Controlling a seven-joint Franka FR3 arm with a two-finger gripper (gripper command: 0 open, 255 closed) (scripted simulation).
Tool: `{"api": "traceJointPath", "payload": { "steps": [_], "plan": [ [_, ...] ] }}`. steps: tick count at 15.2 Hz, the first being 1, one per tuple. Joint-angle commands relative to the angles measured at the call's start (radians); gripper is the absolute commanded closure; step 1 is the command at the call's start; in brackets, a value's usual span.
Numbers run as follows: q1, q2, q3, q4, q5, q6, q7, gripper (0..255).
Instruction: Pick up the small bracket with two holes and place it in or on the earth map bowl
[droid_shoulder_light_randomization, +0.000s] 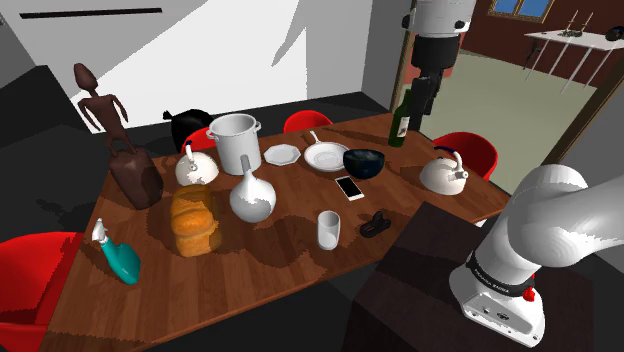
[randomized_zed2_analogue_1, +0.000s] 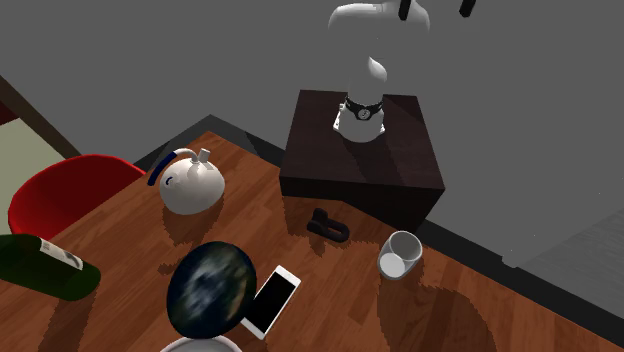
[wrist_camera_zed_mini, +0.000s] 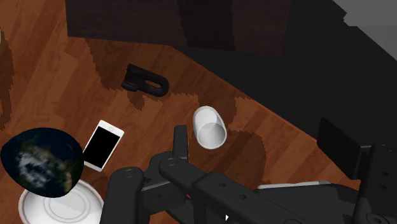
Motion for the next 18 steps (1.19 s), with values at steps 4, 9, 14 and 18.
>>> {"api": "traceJointPath", "payload": {
  "steps": [4,9,14,18],
  "plan": [
    [-0.012,0.002,-0.016,-0.094,-0.012,0.092,-0.016,0],
    [-0.035,0.034,-0.043,-0.231,-0.032,0.253,-0.041,0],
    [-0.061,0.108,-0.073,-0.34,-0.053,0.429,-0.066,0],
    [-0.083,0.201,-0.098,-0.405,-0.069,0.581,-0.086,0]
  ]
}}
